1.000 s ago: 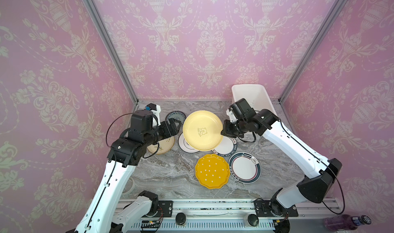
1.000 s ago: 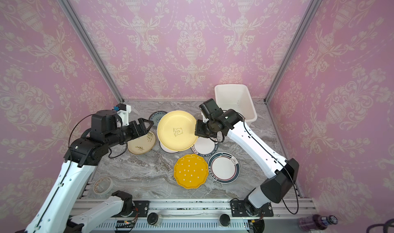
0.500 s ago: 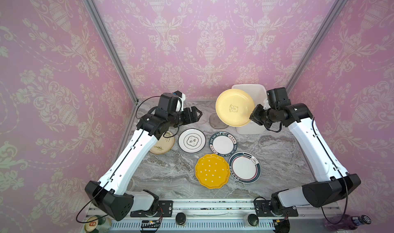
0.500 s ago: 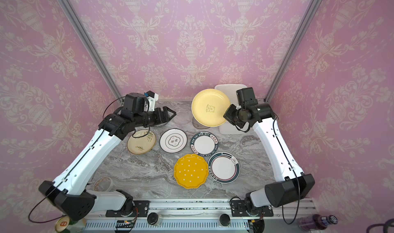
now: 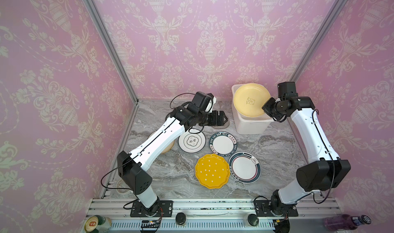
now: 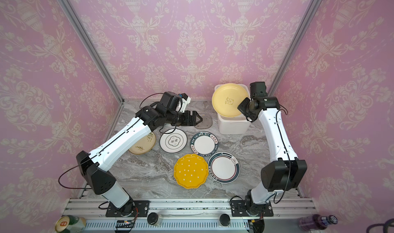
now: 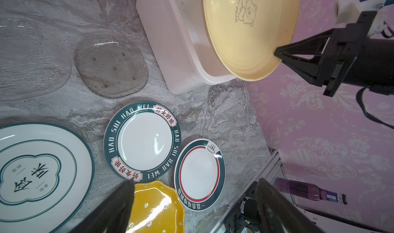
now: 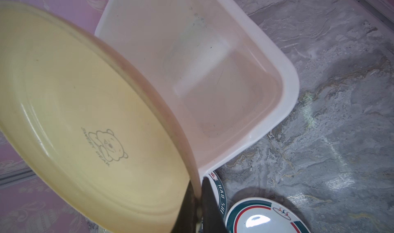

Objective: Place the plates into the plastic bin on the countertop
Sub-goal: Place the plate in the plastic bin.

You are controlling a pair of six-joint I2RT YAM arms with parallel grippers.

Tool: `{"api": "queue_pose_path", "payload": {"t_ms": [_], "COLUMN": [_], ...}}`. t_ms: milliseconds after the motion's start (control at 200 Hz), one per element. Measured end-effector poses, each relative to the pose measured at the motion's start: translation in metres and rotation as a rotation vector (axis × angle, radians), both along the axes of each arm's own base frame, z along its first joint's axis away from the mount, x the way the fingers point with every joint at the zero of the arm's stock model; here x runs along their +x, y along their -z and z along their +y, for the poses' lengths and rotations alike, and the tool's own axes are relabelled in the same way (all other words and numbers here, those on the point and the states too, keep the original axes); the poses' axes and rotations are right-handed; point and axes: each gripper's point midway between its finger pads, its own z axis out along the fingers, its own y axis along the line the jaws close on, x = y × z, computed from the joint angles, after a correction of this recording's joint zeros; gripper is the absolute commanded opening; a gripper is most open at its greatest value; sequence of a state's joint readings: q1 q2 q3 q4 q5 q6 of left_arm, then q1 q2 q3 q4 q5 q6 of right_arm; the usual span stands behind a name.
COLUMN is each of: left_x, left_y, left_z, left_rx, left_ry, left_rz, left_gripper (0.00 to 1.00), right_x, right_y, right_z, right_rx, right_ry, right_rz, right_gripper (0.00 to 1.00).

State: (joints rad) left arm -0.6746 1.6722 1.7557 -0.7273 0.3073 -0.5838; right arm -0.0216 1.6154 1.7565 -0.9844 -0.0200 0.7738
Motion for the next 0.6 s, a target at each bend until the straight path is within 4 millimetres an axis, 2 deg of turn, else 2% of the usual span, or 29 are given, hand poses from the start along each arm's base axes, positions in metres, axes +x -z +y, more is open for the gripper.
{"api": "queue_pose_path", "payload": {"t_ms": [125,370,600], "left_x": [-0.002,0.005,0.008], "left_y": [0.005,0.016,0.026], "left_z": [-0.004,-0.01,-0.013], "left_rx": [0.009,0.024,0.037], "left_ry": [0.009,0.011,0.014], "left_rz": [0.012,0.032,0.052], "left_gripper": [0.92,0.92,0.93], "right_x": [0.015,0.041,0.05], "right_y": [0.008,0.015,0.021], "right_z": [-0.018,-0.035,-0.051], "right_rx": [-0.049,-0.145,-0.255], "right_ry": [0.028,0.057,0.098], "right_rz": [0.016,0.015,0.028], "right_gripper": [0.0,0.0,0.0]}}
